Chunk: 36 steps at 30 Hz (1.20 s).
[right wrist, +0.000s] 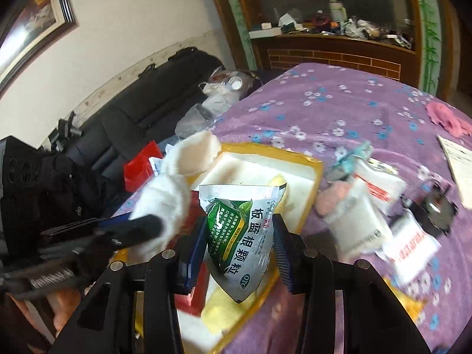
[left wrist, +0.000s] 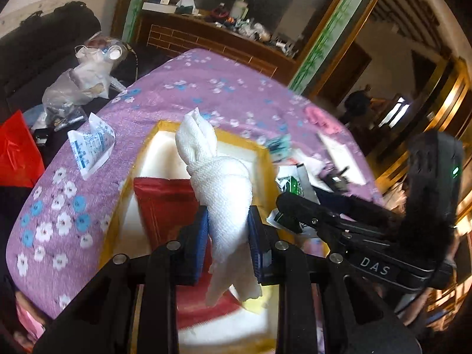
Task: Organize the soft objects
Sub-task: 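Carry the white towel and green sachet over the tray and release them, then grasp the black pouch with the left tool while the right tool grasps the yellow cracker packet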
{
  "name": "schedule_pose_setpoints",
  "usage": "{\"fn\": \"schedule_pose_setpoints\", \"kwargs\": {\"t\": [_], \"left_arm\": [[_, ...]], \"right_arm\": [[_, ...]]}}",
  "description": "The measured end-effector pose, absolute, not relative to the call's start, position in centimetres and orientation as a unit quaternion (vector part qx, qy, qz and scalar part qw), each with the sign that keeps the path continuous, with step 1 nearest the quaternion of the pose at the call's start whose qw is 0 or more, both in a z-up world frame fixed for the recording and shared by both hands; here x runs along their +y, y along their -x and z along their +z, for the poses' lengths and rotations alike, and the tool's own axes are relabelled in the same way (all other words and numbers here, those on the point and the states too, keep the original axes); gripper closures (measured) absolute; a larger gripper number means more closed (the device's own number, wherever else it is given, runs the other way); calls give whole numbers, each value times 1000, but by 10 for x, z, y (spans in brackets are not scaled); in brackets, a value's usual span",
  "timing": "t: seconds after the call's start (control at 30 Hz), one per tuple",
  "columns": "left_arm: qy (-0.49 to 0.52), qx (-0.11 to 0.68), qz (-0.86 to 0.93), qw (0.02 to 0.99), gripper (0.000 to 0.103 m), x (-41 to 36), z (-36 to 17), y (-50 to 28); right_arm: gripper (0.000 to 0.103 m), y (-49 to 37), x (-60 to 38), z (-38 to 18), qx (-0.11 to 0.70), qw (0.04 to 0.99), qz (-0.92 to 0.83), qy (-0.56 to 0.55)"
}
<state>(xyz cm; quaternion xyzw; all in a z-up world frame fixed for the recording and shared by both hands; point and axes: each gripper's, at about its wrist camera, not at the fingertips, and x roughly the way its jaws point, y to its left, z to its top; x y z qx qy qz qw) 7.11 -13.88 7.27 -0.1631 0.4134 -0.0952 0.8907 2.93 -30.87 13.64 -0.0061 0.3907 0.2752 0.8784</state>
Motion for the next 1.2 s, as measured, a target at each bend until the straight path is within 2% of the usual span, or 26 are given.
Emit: {"fn": "schedule_pose_setpoints", "kwargs": {"t": [0.37, 0.47, 0.5, 0.53, 0.57, 0.63, 0.7, 0.83, 1.2], "left_arm": [[176, 463, -64, 866, 78, -126, 29, -102], [188, 463, -71, 863, 70, -123, 28, -101], [193, 462, -74, 862, 62, -122, 28, -100], [196, 462, -76, 862, 55, -121, 29, -99], [198, 460, -78, 862, 51, -121, 29, -98], [202, 452, -72, 866, 44, -122, 33, -90], [202, 446, -72, 869, 43, -126, 36, -82], [196, 435, -82, 875, 43, -141, 43, -60], [139, 414, -85, 895, 44, -209, 76, 2]], "right_arm": [[60, -92, -272, 105, 438, 865, 243, 12], [56, -97, -269, 99, 449, 862, 237, 8], [54, -99, -270, 98, 451, 861, 236, 7], [47, -100, -269, 98, 453, 860, 235, 7], [43, -100, -270, 98, 453, 860, 234, 6], [38, -98, -275, 101, 451, 859, 243, -12], [33, -92, -283, 107, 439, 866, 240, -20], [12, -69, -307, 115, 416, 872, 255, -49], [11, 31, -399, 112, 381, 884, 261, -68]]}}
